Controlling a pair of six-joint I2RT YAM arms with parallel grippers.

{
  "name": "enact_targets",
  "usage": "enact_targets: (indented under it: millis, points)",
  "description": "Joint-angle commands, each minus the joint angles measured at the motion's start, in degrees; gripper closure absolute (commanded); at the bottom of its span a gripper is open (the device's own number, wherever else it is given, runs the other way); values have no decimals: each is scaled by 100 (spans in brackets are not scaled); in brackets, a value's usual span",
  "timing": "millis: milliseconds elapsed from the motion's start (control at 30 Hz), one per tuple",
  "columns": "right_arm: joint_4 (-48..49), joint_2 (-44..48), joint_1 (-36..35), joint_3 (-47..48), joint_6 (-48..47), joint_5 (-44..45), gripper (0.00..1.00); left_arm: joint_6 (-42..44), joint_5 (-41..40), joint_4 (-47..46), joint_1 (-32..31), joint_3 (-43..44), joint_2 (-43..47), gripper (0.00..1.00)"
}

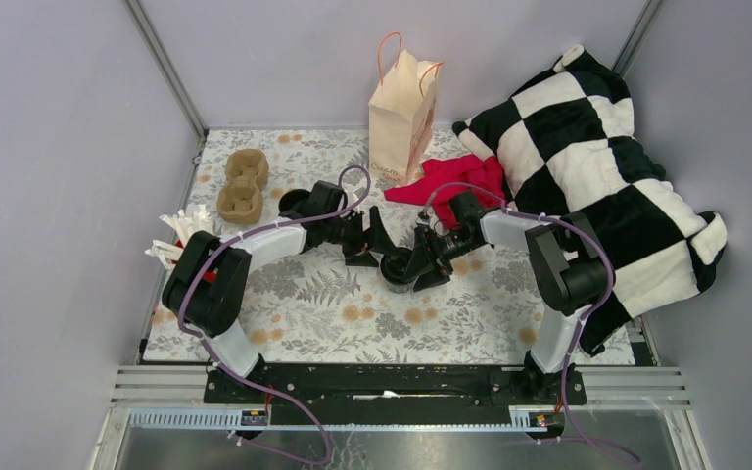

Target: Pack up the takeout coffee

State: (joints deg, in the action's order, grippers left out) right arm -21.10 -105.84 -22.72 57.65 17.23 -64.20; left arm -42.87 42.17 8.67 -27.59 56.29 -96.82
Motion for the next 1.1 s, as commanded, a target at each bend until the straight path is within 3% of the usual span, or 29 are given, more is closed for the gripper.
enact_targets:
  millis: [0, 267, 400, 633, 900, 1067]
  points:
    - [-179, -123, -21, 223, -185, 119, 29, -350, 440, -1150, 52, -267, 224, 15]
    - [-149, -199, -22, 282, -142, 146, 29, -738, 427, -1812, 140, -705, -70, 20]
    - [-147, -273, -21, 282, -163, 128, 30, -1328, 716, -3086, 243, -1057, -83, 15]
    - [-149, -304, -21, 317, -183, 118, 30, -1530, 802, -3551, 266, -1095, -322, 13]
    - [-39, -359, 31, 312, -88, 154, 32, -938, 505, -2817, 255, -1186, -426, 20]
    - [273, -660, 111, 163, 112, 71, 34, -915, 311, -2816, 297, -1504, -547, 24]
